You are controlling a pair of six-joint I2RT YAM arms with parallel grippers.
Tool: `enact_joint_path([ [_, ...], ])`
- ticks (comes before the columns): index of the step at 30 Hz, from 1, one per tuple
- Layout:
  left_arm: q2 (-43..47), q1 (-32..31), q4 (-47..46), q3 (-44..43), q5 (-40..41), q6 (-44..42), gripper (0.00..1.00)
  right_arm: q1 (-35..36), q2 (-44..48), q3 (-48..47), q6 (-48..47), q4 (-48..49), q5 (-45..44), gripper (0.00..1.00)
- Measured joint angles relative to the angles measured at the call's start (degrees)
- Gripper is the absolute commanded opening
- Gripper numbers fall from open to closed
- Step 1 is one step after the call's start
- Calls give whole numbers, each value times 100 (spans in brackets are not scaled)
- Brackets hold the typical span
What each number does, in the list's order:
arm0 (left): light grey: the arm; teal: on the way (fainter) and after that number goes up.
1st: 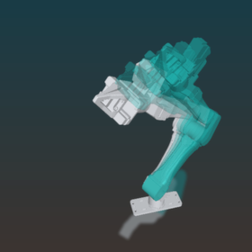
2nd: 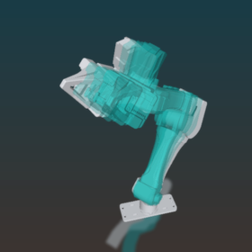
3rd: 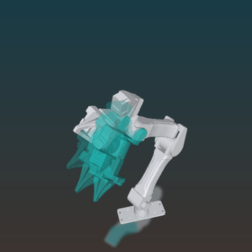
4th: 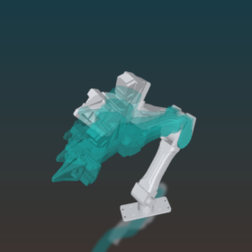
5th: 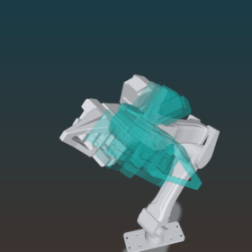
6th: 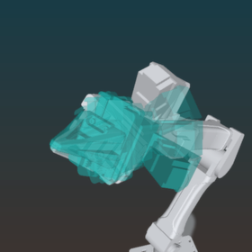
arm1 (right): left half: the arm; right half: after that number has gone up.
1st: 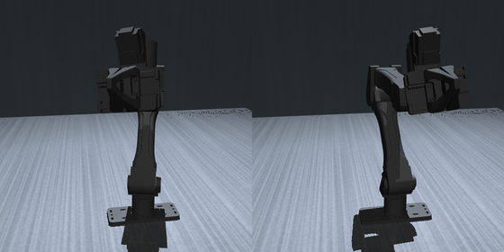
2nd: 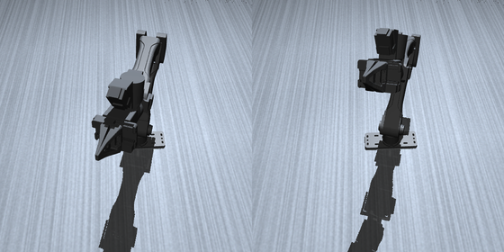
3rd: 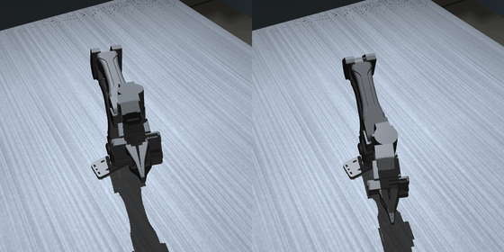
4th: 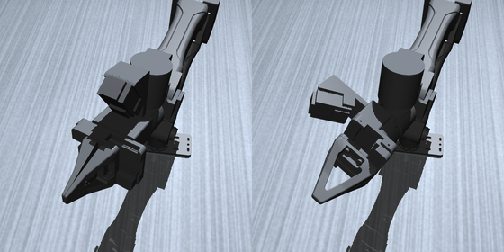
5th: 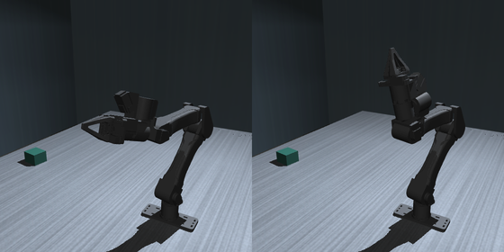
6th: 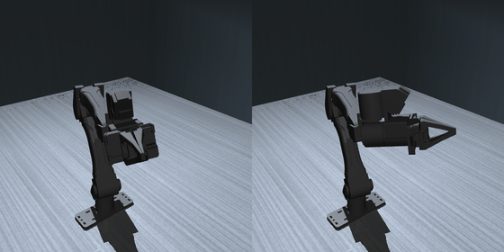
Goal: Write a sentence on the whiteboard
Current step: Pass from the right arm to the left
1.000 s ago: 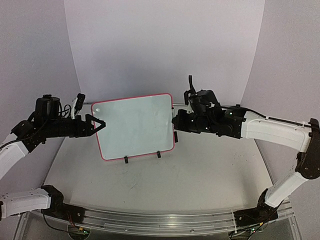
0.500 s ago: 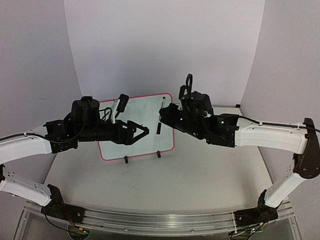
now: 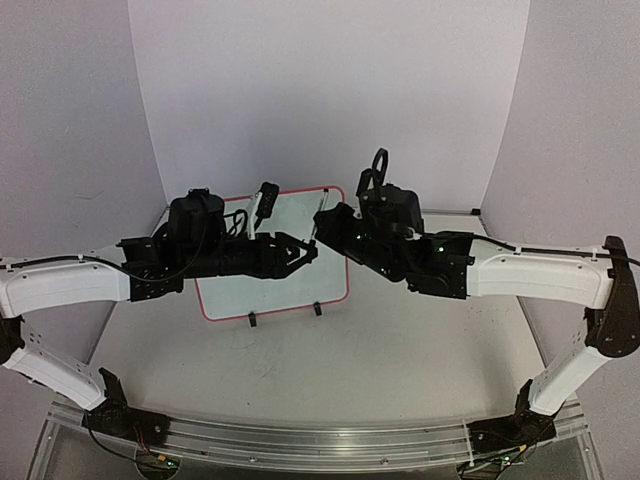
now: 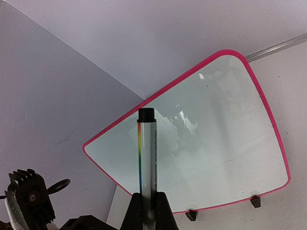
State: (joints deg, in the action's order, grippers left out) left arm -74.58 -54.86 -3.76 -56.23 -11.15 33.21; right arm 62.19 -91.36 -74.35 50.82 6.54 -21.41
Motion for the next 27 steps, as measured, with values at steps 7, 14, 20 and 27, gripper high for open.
enact_joint_path([
  [7,-196,-1,-86,-115,-166,56,41,0,-17,2,44,54,2,0],
  [14,-405,-1,-78,-209,-328,116,31,0,-17,32,54,164,0,0],
  [20,-438,4,-68,-227,-356,124,3,0,-14,141,82,298,2,0],
  [27,-465,33,239,-227,-276,37,0,0,103,340,-10,296,24,42],
])
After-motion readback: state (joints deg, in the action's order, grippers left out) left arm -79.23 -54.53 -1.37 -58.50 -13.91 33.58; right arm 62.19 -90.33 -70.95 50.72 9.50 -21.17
